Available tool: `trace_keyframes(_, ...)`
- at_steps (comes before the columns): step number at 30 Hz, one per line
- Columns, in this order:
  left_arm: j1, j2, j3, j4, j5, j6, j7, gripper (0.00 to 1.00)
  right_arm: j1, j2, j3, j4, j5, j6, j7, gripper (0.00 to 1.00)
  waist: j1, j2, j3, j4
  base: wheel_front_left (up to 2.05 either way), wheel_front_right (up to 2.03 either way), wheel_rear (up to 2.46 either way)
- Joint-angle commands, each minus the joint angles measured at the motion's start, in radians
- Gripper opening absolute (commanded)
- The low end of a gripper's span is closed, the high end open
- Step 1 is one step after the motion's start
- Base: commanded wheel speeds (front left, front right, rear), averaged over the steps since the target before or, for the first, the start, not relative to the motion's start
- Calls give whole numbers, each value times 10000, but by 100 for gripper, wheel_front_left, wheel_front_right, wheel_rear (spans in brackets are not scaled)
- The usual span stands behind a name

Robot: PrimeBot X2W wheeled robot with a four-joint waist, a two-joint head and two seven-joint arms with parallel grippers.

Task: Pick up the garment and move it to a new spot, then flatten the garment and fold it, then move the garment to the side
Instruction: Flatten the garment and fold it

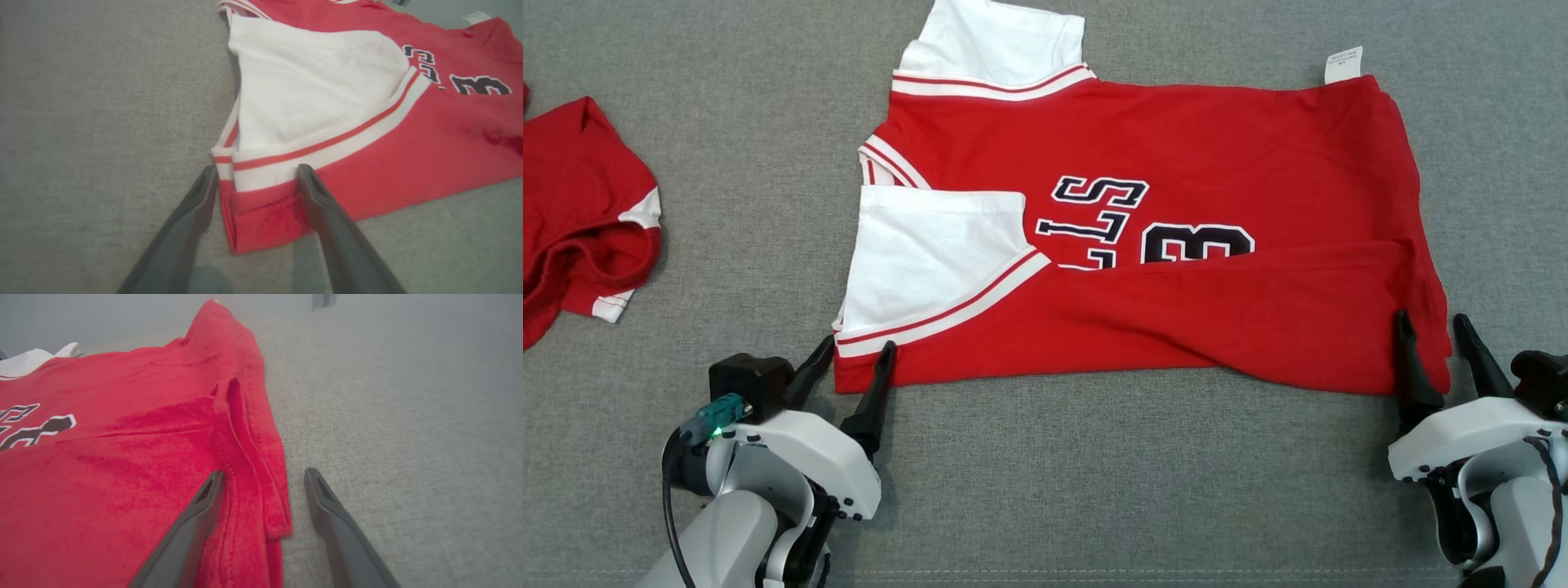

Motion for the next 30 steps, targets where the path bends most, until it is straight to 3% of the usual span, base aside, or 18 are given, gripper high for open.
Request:
trace_keyframes(1,-271,166,156,52,-78,-128,203,100,-115,-147,313,-44,146,-2,-22,100,0,0,-20,6,0,0,0)
trace_keyframes(2,-260,99,131,106,-227,-227,336,100,-135,-168,374,48,226,-2,6,99,0,0,-33,8,0,0,0)
trace_keyframes(3,-264,87,98,154,-293,-284,443,100,-150,-185,454,143,307,-2,64,47,0,0,-50,7,0,0,0)
trace_keyframes(4,-245,46,93,185,-423,-357,551,70,-165,-217,516,195,375,-2,52,27,0,0,-64,9,0,0,0)
trace_keyframes(5,-234,21,105,199,-527,-420,604,31,-164,-228,597,268,475,-2,100,0,0,0,-77,13,0,0,0)
trace_keyframes(6,-239,40,84,218,-520,-435,625,0,-160,-240,673,326,584,-2,147,0,0,0,-99,15,0,0,0)
trace_keyframes(17,-19,215,270,-207,-908,-433,809,0,312,-609,878,-148,1703,-2,312,0,0,0,-441,329,0,0,0)
trace_keyframes(23,573,543,423,-1030,-1079,-141,962,0,1468,-818,518,-1580,2081,-2,862,0,0,0,-762,708,0,0,0)
trace_keyframes(30,1402,799,500,-1930,-1190,278,1047,0,3000,-546,-450,-3458,1896,-2,1835,0,0,0,-1039,919,0,0,0)
